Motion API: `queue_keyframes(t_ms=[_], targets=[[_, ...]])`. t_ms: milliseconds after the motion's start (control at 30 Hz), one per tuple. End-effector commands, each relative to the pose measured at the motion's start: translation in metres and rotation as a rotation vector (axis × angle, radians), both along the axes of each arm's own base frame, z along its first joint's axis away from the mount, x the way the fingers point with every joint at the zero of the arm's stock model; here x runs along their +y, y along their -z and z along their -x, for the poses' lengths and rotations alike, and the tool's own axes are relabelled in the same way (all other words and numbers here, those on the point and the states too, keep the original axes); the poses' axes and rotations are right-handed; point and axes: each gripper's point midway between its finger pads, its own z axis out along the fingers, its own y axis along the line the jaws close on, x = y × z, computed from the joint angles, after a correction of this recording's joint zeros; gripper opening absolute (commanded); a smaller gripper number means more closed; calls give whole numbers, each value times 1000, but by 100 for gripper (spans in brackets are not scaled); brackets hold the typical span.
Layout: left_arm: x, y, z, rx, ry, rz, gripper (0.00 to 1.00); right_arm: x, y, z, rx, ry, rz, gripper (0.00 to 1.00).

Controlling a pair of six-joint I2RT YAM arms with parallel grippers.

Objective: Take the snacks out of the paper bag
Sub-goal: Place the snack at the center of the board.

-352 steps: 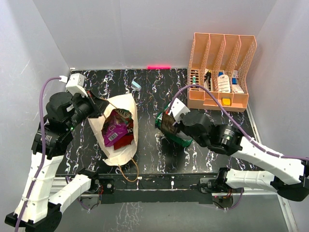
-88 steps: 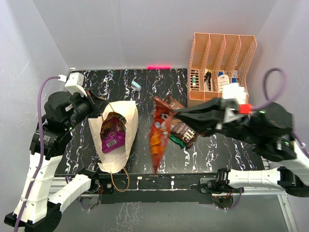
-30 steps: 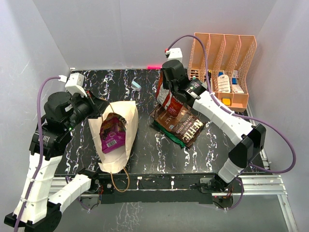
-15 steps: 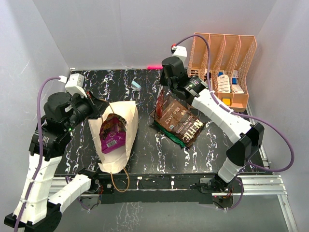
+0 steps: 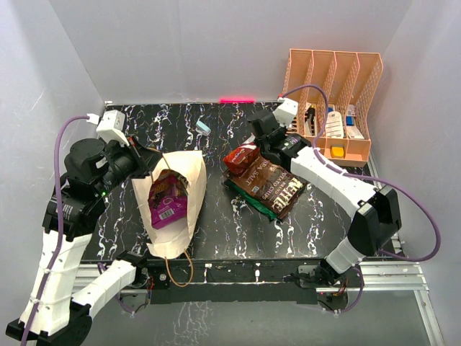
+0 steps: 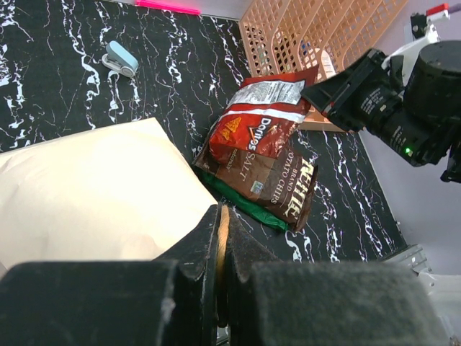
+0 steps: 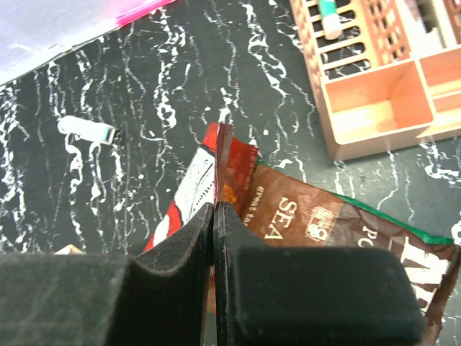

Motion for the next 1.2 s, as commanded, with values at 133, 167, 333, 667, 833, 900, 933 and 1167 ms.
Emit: queue_keyframes(t_ms=[133, 167, 333, 667, 833, 900, 933, 1167], targets=[[1, -14, 1, -49, -4, 11, 0, -44, -6, 23, -64, 103, -17, 7], [1, -14, 1, -50, -4, 12, 0, -47, 0, 27, -52, 102, -9, 7], [2, -12, 1, -45, -5, 10, 0, -67, 28, 50, 4, 100, 22, 7], [-2, -13, -1, -46, 7, 15, 0, -103, 73, 75, 103, 127, 59, 7], [-3, -13, -2, -42, 10, 16, 0, -113, 85, 77, 129, 127, 64, 7], [-3, -13, -3, -43, 8, 16, 0, -113, 91, 78, 140, 115, 62, 7], [-3, -14, -3, -44, 8, 17, 0, -112, 95, 80, 150, 105, 63, 7], [-3, -14, -4, -41, 10, 16, 0, -112, 118, 93, 202, 74, 60, 8]])
